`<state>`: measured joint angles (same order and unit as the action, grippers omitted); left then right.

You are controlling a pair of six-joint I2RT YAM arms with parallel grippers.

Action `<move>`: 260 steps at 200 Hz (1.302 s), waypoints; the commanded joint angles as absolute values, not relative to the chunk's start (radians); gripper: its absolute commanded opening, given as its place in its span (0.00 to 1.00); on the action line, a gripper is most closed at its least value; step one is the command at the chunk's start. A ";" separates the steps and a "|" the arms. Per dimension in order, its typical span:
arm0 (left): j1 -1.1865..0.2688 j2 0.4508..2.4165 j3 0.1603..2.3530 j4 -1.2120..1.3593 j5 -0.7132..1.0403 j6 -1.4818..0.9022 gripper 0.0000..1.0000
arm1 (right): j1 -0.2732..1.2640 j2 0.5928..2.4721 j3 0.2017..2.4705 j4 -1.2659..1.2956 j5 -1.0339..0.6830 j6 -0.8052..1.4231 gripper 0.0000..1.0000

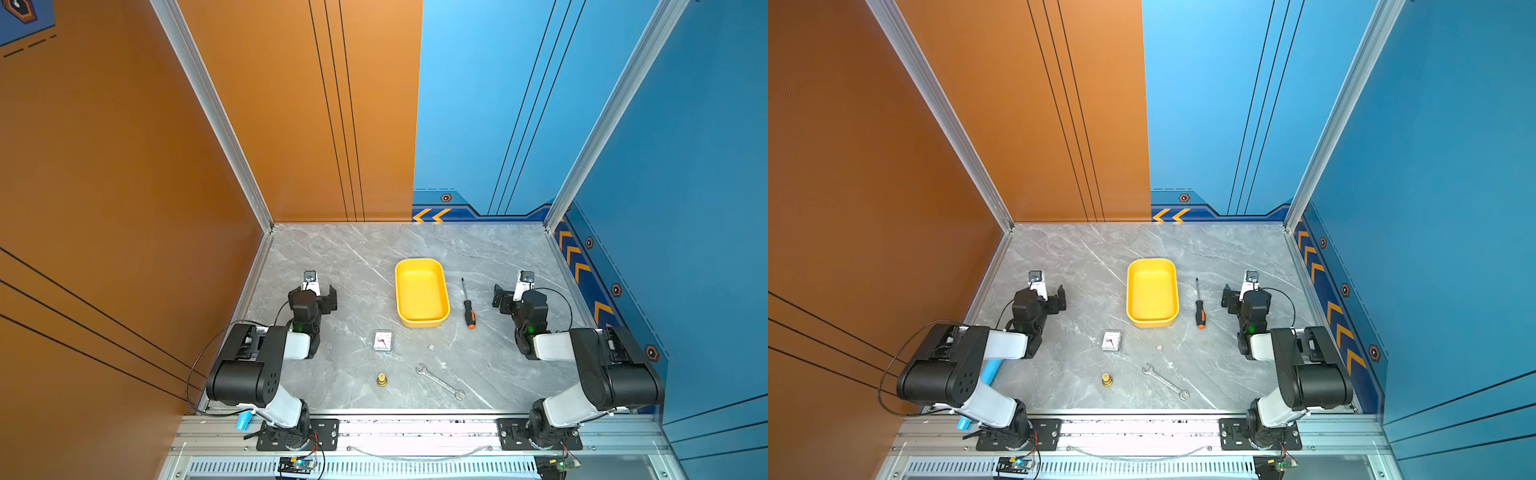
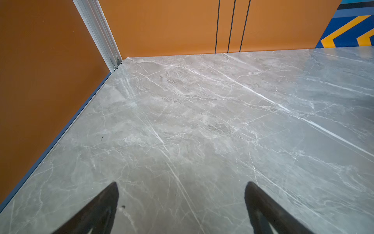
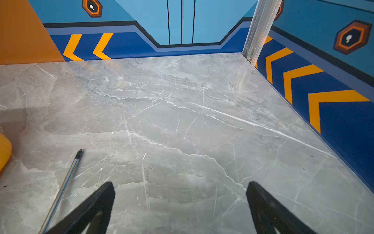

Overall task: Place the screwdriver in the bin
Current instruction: 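Move the right gripper down over the black-and-orange screwdriver handle while the left arm shifts forward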

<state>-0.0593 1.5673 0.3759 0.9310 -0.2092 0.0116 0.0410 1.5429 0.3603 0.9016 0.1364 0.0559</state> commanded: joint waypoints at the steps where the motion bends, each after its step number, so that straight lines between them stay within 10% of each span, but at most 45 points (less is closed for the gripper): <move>1: -0.064 1.564 0.365 0.951 -0.221 0.025 0.98 | 0.040 1.546 0.371 0.913 0.148 0.054 1.00; 169: -0.067 1.519 0.371 0.918 -0.209 0.039 0.98 | 0.037 1.526 0.378 0.884 0.151 0.062 1.00; 260: -0.162 1.127 0.477 0.408 0.039 -0.055 0.98 | 0.047 1.216 0.667 0.030 -0.054 0.203 1.00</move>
<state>-0.1371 1.1927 0.4500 0.5938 -0.0826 0.0402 0.0410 1.2423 0.5838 0.3908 0.0834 0.1207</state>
